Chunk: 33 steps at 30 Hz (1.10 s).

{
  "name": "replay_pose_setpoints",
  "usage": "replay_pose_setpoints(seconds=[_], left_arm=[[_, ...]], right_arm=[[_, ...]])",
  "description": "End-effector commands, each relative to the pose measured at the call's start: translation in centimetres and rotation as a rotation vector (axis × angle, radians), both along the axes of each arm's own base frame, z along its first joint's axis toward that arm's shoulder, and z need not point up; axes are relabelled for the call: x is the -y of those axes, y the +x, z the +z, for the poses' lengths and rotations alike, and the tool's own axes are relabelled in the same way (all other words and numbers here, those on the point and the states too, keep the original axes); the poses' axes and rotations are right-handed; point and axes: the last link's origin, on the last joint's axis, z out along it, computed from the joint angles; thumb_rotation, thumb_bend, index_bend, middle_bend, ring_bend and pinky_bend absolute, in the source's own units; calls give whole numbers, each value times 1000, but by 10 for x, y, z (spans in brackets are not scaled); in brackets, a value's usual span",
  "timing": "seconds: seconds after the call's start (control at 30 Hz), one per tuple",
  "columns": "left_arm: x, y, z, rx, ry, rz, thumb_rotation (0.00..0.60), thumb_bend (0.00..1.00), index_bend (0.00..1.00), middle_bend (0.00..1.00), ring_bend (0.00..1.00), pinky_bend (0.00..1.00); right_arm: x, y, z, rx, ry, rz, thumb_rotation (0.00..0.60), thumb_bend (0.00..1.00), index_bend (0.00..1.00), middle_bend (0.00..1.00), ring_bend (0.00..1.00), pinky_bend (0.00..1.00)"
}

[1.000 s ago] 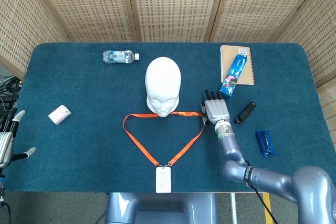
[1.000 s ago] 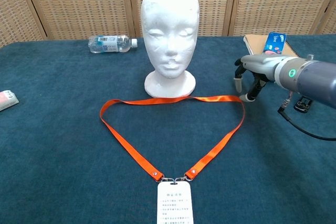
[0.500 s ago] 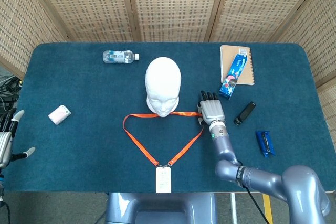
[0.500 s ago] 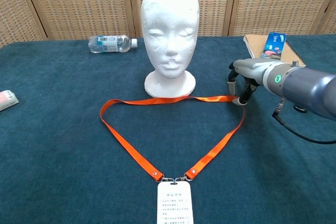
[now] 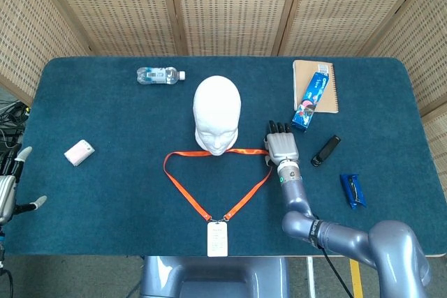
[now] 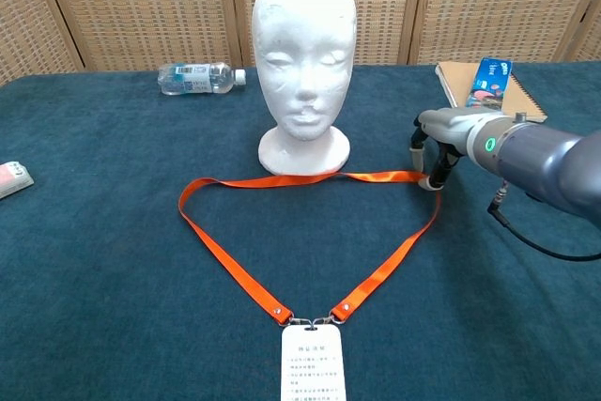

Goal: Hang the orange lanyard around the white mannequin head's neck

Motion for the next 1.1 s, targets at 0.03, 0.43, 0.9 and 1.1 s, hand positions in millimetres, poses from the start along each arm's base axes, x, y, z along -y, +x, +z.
replay_pose_setpoints(seconds=[0.03,0.43,0.9,1.1], left_arm=[[0,0,0,1,0,0,600,0,0,0,0,0],[-1,-2,-3,1,-14,7,600,0,0,0,0,0],[-82,51,-37,191,-189,-121,600,0,77,0,0,0],[-128,81,-65,179,-262,-199,600,114,305,0,0,0]], right_arm=[[-1,0,-1,-5,7,-2,600,543,504,0,0,0],[-6,4,5,13,13,49,600,659,662,0,0,0],[-25,1,34,116,43,128,600,660,673,0,0,0],[-28,5,43,147,48,153,600,660,673,0,0,0]])
